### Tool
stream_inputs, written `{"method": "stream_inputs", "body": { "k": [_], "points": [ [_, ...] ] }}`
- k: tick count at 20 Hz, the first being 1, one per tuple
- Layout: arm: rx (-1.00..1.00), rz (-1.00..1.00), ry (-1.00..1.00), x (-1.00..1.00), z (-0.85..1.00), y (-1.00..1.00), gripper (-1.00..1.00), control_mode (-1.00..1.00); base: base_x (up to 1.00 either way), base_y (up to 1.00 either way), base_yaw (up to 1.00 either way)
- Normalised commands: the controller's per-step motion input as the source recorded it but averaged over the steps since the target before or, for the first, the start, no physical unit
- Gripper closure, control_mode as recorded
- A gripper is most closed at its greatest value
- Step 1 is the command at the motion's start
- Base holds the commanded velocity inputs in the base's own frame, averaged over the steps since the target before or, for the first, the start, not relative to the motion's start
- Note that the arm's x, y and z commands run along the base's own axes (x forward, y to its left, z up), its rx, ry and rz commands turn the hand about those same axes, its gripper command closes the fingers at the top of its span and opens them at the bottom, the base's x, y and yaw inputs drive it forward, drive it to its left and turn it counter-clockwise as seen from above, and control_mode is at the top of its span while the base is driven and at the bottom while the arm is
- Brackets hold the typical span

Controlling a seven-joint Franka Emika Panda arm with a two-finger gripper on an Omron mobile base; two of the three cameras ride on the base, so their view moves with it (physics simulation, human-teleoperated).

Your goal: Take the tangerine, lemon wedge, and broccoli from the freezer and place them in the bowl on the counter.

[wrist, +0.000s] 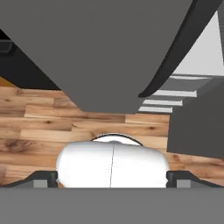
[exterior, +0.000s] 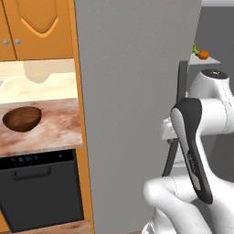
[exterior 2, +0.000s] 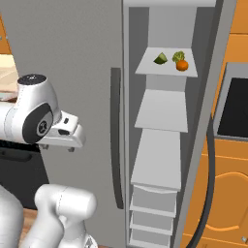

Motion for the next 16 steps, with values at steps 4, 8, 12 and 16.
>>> {"method": "stream_inputs", "body": {
  "k": [4,8,12,16],
  "points": [
    [0.0,0.0,0.0,-0.32,0.0,-0.05,-1.0,-1.0,0.0,0.0,0.0],
    [0.0,-0.03,0.0,-0.05,0.12,-0.23,-1.0,-1.0,0.0,0.0,0.0],
    [0.0,-0.03,0.0,-0.05,0.16,-0.19,-1.0,-1.0,0.0,0.0,0.0],
    [0.0,-0.02,0.0,-0.07,0.14,-0.06,-1.0,-1.0,0.0,0.0,0.0]
  ]
}}
